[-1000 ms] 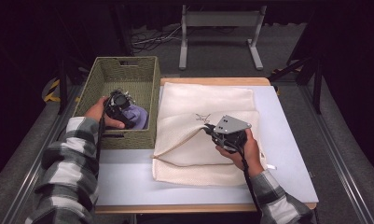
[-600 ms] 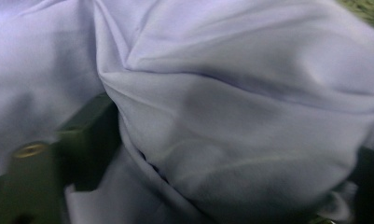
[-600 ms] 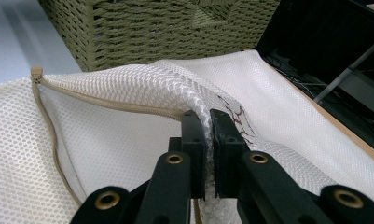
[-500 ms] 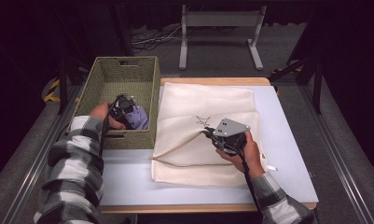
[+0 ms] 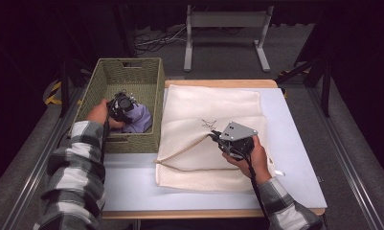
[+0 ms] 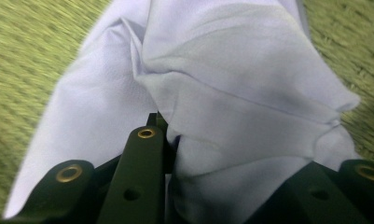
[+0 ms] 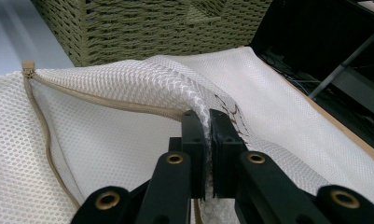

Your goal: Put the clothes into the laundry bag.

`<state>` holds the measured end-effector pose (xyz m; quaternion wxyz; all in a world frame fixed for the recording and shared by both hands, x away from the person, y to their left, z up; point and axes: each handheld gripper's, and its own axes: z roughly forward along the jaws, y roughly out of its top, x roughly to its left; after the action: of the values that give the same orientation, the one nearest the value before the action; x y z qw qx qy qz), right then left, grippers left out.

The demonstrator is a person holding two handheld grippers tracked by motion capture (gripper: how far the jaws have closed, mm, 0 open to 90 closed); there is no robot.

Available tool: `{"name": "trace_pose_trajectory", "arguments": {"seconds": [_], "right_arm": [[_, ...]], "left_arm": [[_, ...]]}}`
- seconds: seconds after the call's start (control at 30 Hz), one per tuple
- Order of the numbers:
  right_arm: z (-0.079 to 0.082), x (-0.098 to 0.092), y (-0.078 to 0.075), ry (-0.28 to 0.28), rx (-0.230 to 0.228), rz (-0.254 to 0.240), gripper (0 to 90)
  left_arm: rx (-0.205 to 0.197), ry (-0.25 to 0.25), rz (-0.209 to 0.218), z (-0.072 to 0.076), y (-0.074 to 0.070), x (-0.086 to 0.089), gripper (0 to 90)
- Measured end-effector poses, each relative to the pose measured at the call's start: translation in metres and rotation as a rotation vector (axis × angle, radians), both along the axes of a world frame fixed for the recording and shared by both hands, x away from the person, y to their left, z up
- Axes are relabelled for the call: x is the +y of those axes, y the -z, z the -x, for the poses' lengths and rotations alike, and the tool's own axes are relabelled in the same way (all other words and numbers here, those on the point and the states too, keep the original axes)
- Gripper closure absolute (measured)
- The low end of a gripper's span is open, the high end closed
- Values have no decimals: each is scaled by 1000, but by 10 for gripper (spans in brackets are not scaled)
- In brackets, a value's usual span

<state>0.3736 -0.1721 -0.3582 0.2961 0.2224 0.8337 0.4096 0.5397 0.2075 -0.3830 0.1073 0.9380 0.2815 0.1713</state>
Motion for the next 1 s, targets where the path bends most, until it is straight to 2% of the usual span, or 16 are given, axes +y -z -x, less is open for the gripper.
{"name": "trace_pose_trajectory", "arguments": {"seconds": [0.07, 0.1, 0.13, 0.23, 0.27, 0.33, 0.47, 0.5, 0.53, 0.63, 0.67, 0.73, 0.8, 0.87, 0.93, 1.0], "right_arm": [[1, 0, 0, 7, -6, -6, 869], [0, 1, 0, 8, -7, -6, 869], [0, 1, 0, 9, -7, -7, 869], [0, 0, 0, 8, -9, -5, 869], [0, 0, 0, 9, -9, -8, 869], [-1, -1, 1, 8, -8, -13, 869], [-2, 0, 1, 10, -6, -18, 870], [-2, 0, 1, 10, -6, -18, 870], [-1, 0, 1, 9, -8, -17, 870], [-1, 0, 1, 6, -12, -13, 870], [-2, -1, 1, 6, -8, -14, 870], [-2, -1, 1, 8, -7, -17, 870], [-3, -2, 1, 5, -7, -22, 870], [-4, -3, 1, 2, -1, -29, 871], [-4, -4, 1, 3, 0, -31, 871], [-5, -5, 2, 4, 1, -35, 871]], "left_arm": [[-54, -11, 25, 5, -8, 2, 731], [-70, -14, 32, 6, -11, 2, 731], [-70, -14, 32, 6, -11, 2, 731], [-138, -36, 111, 15, -25, 7, 731], [-145, -33, 129, 17, -28, 8, 731], [-194, -46, 159, 25, -35, 10, 731], [-244, -50, 224, 39, -48, 15, 732], [-244, -50, 224, 39, -48, 15, 731], [-251, -46, 261, 43, -52, 17, 731], [-308, -54, 350, 58, -61, 22, 731], [-316, -47, 374, 63, -63, 23, 732], [-331, -50, 391, 67, -64, 23, 732], [-354, -48, 447, 77, -68, 24, 732], [-381, -40, 476, 85, -69, 23, 732], [-389, -22, 510, 92, -70, 21, 732], [-414, -11, 518, 99, -71, 18, 732]]}}
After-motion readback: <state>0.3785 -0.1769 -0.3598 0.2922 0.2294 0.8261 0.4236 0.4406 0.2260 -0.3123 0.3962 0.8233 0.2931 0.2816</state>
